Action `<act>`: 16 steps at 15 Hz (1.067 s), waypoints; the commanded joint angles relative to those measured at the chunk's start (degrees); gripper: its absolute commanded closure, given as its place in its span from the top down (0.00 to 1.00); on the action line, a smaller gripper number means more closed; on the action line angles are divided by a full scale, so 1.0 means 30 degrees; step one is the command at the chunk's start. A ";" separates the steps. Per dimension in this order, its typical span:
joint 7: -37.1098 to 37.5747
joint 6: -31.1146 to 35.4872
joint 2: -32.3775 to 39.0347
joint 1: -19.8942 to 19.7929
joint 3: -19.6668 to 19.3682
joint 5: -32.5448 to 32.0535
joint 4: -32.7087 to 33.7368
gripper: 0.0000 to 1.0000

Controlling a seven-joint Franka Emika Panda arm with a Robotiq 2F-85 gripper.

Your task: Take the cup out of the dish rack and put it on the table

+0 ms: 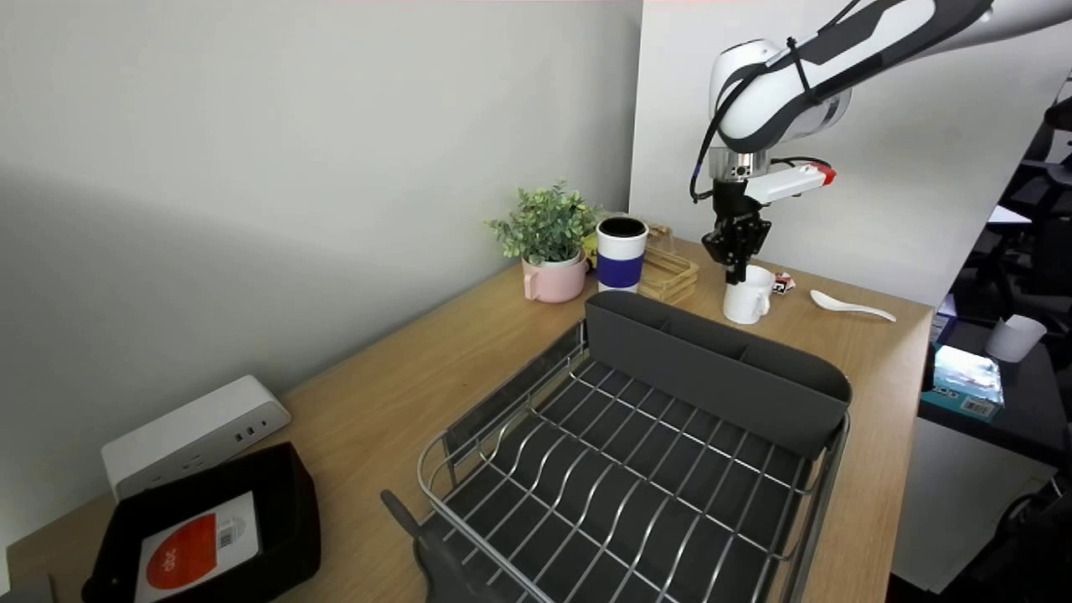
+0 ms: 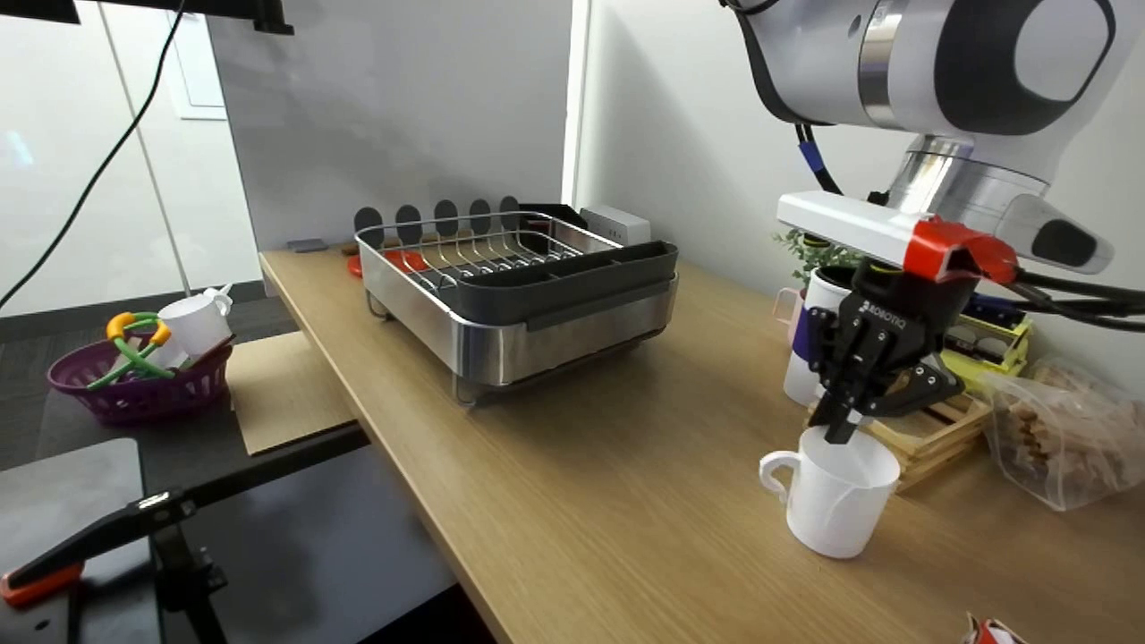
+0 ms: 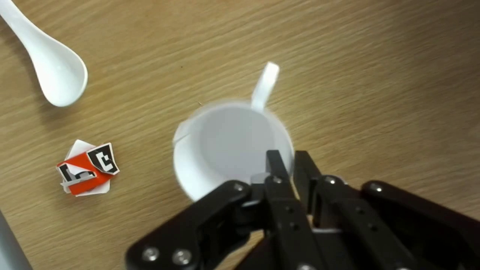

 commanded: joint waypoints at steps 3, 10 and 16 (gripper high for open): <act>-0.0036 -0.0359 -0.0193 -0.0261 0.0222 0.0077 0.0036 0.40; -0.0267 0.0973 -0.2605 -0.0092 0.0243 0.0126 -0.2618 0.81; -0.0517 0.1147 -0.7376 0.0045 0.0193 0.0135 -0.7164 1.00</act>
